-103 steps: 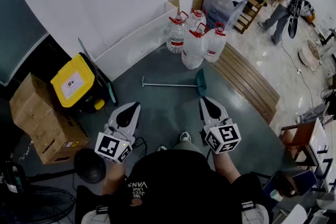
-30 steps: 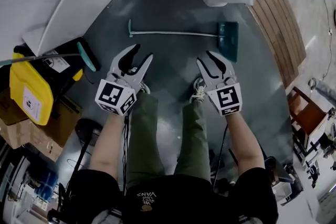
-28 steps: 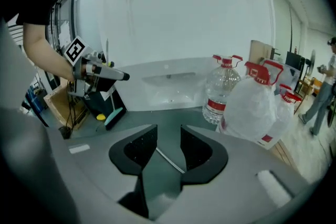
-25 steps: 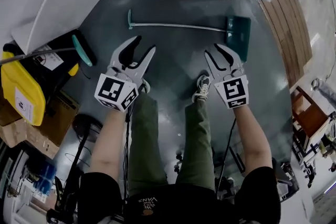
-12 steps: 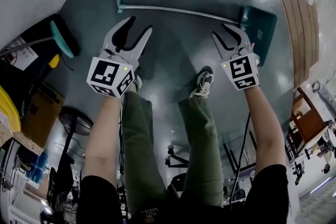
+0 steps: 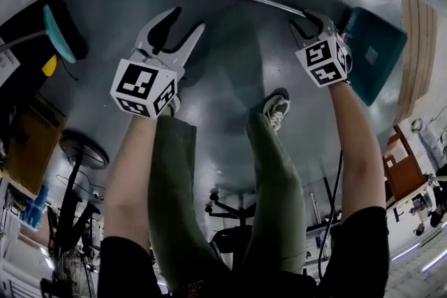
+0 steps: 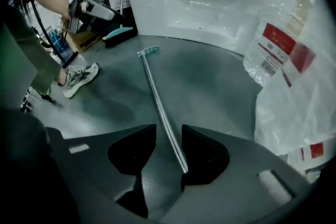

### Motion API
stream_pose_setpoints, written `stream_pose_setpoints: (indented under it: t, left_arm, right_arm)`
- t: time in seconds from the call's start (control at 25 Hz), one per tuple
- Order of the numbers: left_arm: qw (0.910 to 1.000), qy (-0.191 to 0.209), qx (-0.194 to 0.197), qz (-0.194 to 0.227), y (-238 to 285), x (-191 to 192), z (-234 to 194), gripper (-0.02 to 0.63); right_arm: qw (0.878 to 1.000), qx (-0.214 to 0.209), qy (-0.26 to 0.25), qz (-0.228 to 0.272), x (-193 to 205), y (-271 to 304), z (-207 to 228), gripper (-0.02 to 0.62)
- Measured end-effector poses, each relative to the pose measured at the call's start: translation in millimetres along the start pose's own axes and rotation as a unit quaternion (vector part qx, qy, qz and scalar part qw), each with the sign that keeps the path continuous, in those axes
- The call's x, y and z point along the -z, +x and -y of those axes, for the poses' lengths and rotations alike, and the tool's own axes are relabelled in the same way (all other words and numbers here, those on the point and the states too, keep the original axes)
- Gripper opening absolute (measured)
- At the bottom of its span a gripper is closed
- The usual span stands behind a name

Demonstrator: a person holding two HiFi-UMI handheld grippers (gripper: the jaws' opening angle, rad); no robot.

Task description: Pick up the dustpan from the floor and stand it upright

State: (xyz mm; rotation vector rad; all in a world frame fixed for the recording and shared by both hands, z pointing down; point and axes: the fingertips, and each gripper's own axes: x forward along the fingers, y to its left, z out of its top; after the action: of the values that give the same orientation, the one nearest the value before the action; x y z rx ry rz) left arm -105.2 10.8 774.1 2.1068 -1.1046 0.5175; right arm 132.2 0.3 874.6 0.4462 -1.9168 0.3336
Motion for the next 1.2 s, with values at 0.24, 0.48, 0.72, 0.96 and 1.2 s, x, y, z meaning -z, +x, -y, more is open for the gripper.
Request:
stream_pose_setpoints:
  t: [0.24, 0.48, 0.72, 0.96, 1.2]
  left_arm:
    - [0.9995, -0.028, -0.017, -0.003, 7.0, 33.5, -18.7, 0.236]
    - [0.9989, -0.041, -0.018, -0.012, -1.3, 52.4, -23.8, 0.241]
    - [0.9973, -0.068, -0.026, 0.0, -10.5, 52.4, -31.5, 0.241]
    - [0.9942, -0.103, -0.032, 0.002, -14.1, 46.7, -30.8, 0.256]
    - [0.9906, -0.133, -0.03, 0.009, -17.3, 24.9, -23.2, 0.284]
  right_arm:
    - [0.996, -0.008, -0.045, -0.071, 41.6, 57.8, 2.3, 0.129]
    - [0.992, -0.016, -0.07, -0.104, 58.8, 79.2, 5.3, 0.129]
    - [0.988, -0.04, -0.083, -0.125, 62.2, 85.7, 3.9, 0.111]
    - [0.987, -0.031, -0.102, -0.118, 51.4, 70.3, -2.3, 0.086]
    - [0.99, -0.025, -0.103, -0.088, 31.7, 46.2, -13.7, 0.074]
